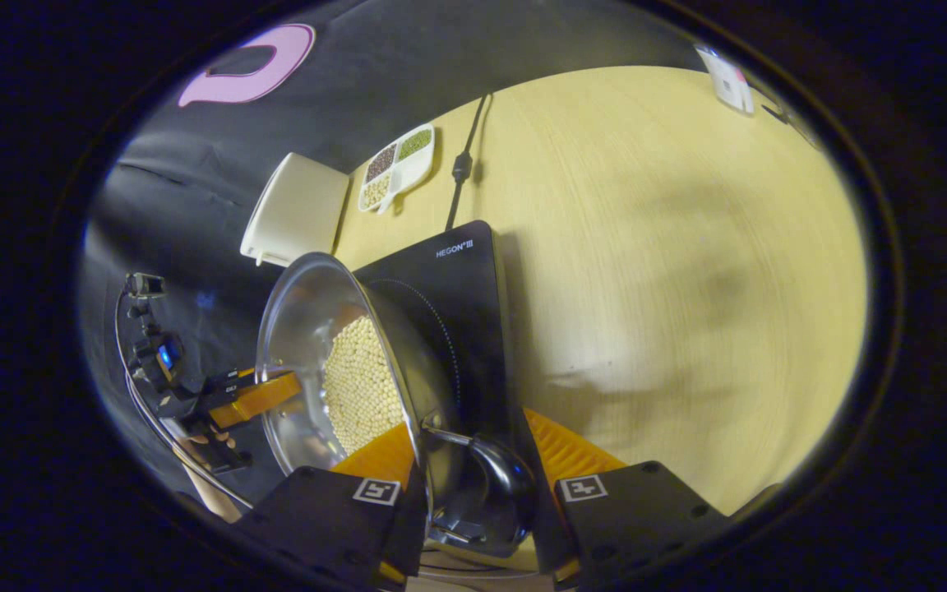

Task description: First push the handle of the pot to place it horizontally, then grasp the pot with both hands and set it on the induction cooktop.

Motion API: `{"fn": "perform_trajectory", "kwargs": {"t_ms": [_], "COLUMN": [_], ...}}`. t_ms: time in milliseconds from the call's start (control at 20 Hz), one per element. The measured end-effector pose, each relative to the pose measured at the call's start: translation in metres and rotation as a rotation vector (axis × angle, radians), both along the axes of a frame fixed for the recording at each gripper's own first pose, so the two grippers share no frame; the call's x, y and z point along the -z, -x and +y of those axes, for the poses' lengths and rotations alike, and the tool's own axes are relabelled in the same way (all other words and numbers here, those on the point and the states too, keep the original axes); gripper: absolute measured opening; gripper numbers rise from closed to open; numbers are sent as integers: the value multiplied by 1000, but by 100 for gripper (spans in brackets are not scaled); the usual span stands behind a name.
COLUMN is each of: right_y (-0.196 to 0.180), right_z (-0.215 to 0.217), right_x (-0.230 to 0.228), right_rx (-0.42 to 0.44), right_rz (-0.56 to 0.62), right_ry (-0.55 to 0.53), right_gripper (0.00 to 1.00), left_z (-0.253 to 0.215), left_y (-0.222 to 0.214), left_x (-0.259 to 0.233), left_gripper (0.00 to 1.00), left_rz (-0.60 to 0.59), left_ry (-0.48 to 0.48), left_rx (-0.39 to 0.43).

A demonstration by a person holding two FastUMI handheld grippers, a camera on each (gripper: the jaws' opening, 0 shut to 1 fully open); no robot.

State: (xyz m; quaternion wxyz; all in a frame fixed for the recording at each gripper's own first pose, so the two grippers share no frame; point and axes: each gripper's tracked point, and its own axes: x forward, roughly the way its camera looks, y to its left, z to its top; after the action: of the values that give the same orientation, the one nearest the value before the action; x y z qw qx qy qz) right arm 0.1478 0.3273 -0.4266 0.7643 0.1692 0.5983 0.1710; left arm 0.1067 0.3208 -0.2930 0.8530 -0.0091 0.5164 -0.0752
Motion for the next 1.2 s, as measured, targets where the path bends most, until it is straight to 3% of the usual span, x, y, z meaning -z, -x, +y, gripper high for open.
{"fn": "perform_trajectory", "kwargs": {"t_ms": [250,350,450,700,750,850,1050,1200], "right_y": [-15,-22,-29,-36,-35,-27,-21,-12], "right_z": [2,4,-6,-51,-61,-76,-116,-151], "right_x": [-16,-33,-54,-102,-114,-138,-203,-260], "right_rx": [41,75,101,137,144,154,194,203], "right_rz": [-96,-161,-235,-478,-521,-585,-734,-868], "right_ry": [-24,-63,-73,15,33,59,71,87], "right_gripper": [50,75,93,92,99,99,99,99], "left_z": [2,4,5,30,31,29,7,-40], "left_y": [-3,-4,-7,4,8,18,45,65], "left_x": [-3,-9,-22,-74,-84,-108,-162,-218], "left_gripper": [63,71,100,97,97,97,97,96], "left_rz": [-66,-122,-204,-434,-465,-537,-648,-777], "left_ry": [20,34,49,-20,-35,-68,-169,-228], "left_rx": [-68,-120,-170,-321,-342,-385,-442,-478]}}
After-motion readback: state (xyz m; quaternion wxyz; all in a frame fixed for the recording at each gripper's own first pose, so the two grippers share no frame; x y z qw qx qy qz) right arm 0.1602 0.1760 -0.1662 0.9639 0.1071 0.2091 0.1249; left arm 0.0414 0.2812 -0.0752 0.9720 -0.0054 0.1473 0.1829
